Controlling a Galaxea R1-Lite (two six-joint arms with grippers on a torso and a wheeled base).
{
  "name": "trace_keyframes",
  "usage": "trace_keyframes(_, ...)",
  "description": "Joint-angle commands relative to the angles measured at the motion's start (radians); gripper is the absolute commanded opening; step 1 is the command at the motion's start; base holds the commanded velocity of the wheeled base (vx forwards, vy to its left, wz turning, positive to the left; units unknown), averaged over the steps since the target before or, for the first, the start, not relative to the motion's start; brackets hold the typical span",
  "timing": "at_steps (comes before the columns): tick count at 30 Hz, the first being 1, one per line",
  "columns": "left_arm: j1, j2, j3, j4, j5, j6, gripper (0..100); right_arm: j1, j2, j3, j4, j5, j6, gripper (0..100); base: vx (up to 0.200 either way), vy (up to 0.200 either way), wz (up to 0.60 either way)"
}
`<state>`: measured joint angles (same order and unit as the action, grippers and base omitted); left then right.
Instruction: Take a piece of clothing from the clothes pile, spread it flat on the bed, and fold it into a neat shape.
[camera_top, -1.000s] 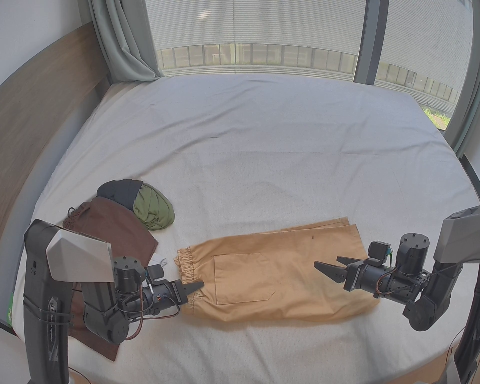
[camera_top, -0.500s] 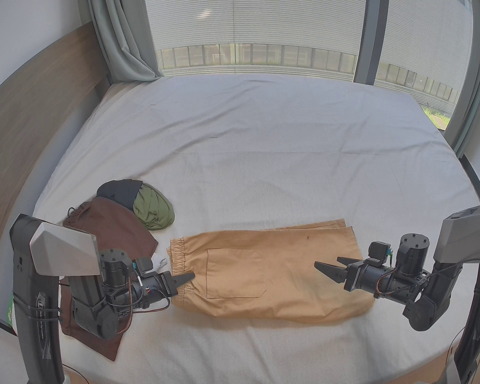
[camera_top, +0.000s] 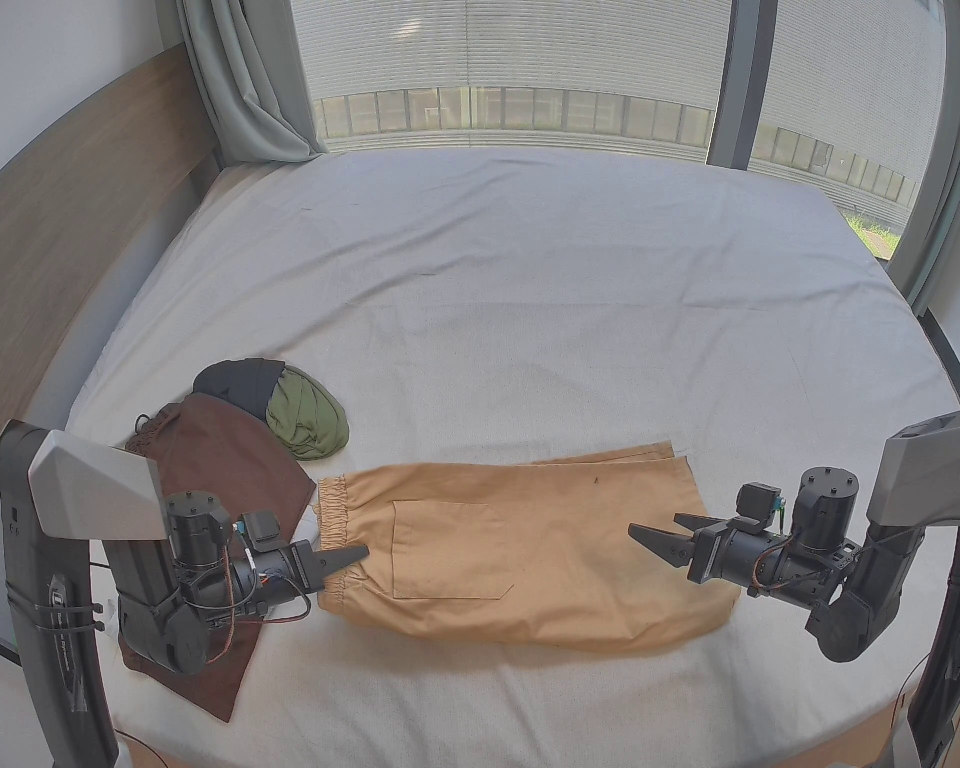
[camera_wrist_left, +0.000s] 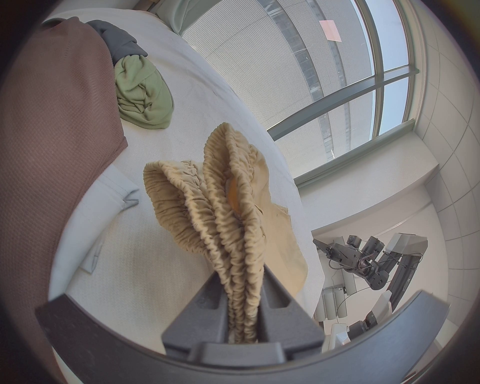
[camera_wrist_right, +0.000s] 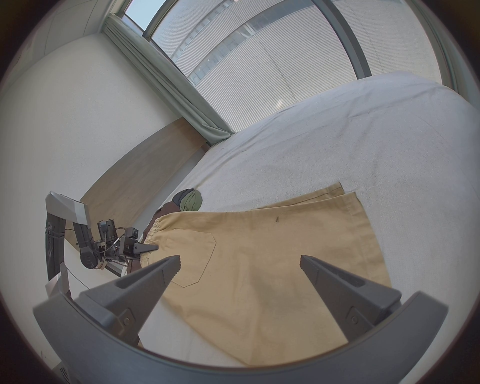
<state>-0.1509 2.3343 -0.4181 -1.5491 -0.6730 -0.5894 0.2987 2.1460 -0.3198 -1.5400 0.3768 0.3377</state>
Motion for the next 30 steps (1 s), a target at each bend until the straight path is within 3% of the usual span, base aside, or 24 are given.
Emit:
trace_keyframes(1,0.008,-0.019,0.007,0.000,0.000,0.000,0,0.000,0.002,0.001,0.000,0.001,-0.002,100,0.000,0.000,0.00)
trace_keyframes(30,0.145,-0.141,0.082,0.000,-0.143,0.000,0,0.000,0.011,-0.001,0.000,0.001,-0.002,100,0.000,0.000,0.00)
